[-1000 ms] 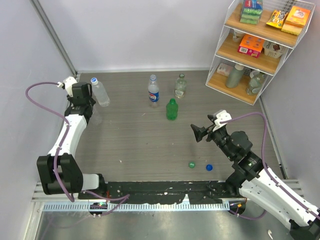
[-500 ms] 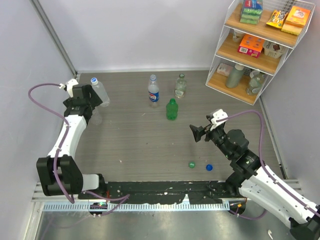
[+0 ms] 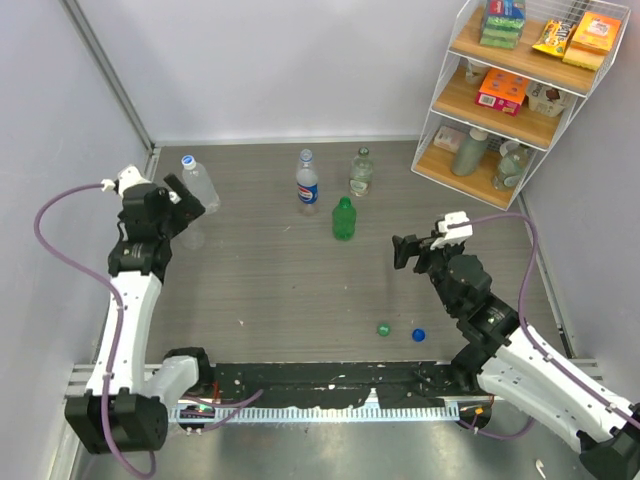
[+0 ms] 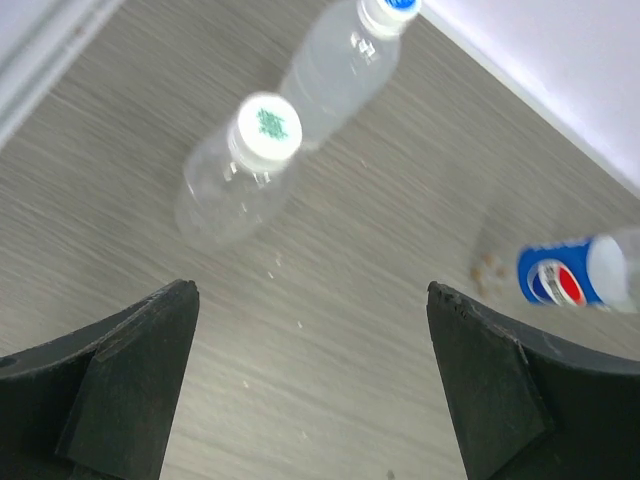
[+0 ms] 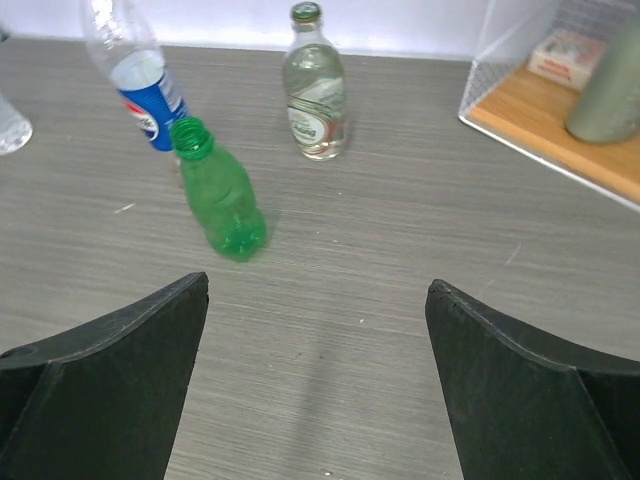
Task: Screw on the bottle caps
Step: Pick up the bottle cap from the center of the board.
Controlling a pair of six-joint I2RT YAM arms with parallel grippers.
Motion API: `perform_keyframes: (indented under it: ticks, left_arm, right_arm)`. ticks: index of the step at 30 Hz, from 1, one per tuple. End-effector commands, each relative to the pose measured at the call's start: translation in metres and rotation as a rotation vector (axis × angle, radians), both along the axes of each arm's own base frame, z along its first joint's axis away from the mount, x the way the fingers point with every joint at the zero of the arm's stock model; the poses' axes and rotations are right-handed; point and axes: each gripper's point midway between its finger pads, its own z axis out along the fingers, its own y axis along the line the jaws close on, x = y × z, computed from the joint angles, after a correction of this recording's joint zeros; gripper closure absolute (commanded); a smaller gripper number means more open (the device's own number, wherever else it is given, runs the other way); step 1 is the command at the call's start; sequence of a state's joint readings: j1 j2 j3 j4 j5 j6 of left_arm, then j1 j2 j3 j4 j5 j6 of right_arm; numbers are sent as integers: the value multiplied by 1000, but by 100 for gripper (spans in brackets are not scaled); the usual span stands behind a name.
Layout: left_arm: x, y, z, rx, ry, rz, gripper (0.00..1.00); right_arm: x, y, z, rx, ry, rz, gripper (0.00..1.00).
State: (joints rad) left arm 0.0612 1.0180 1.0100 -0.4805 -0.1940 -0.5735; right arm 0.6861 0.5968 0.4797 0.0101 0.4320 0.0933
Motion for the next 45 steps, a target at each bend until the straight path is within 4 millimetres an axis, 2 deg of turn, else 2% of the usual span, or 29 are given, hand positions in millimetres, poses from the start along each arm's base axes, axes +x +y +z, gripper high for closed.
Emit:
perform_keyframes:
  ticks: [1,2,3,4,5,6,11,16,18,19,20,24,27,28,31,35,38,39,42,43,45]
  left_arm:
    - [-38,-45,-18,-178,30,-167,0]
    - [-45,-56,-17,-200,-1,-226,0]
    - [-51,-69,-16,-229,-29,-291,0]
    - [-57,-78,-17,-250,-54,-334,0]
    - [-63,-85,-21,-265,-66,-377,0]
    - [-68,-94,-22,-281,-80,-425,0]
    - [-81,-128,-40,-408,-91,-593,0]
    - [-85,-134,-34,-435,-162,-623,0]
    - [-87,-132,-34,-431,-173,-606,0]
    - [-88,-132,-34,-430,-173,-605,0]
    - [-89,-133,-31,-428,-182,-615,0]
    - [-92,-133,-27,-416,-200,-620,0]
    - [-92,-133,-30,-408,-193,-607,0]
    - [-92,-132,-30,-408,-192,-605,0]
    - [-92,-131,-32,-404,-187,-596,0]
    - [-91,-130,-35,-404,-170,-581,0]
    - [-89,-129,-38,-406,-158,-573,0]
    - [-88,-128,-40,-408,-150,-568,0]
    - [-85,-127,-45,-410,-126,-555,0]
    - [-85,-127,-47,-412,-113,-554,0]
    - [-84,-127,-51,-417,-98,-551,0]
  right_arm:
    - [10,-20,23,186,32,-207,6]
    - [11,-22,14,149,71,-231,6]
    - [11,-20,18,131,79,-214,6]
    - [9,-20,8,66,120,-206,6]
    - [10,-20,9,62,132,-213,6]
    - [9,-19,0,53,170,-219,6]
    - [9,8,-20,52,257,-104,6]
    - [17,40,-12,34,257,33,6]
    - [20,49,-1,54,271,52,7]
    - [19,49,-9,46,310,43,7]
    - [20,47,-7,53,318,26,7]
    - [7,26,-34,119,466,-145,9]
    - [-12,7,-56,120,567,-243,11]
    - [-17,2,-57,159,576,-276,11]
    - [-40,-13,-78,208,661,-363,11]
    - [-76,-17,-111,321,806,-404,11]
    - [-100,-11,-138,359,904,-361,11]
    - [-104,-8,-144,362,926,-342,15]
    - [-108,-6,-156,323,953,-314,19]
    - [-107,-9,-160,301,959,-336,27]
    - [-115,-14,-169,240,1016,-363,32]
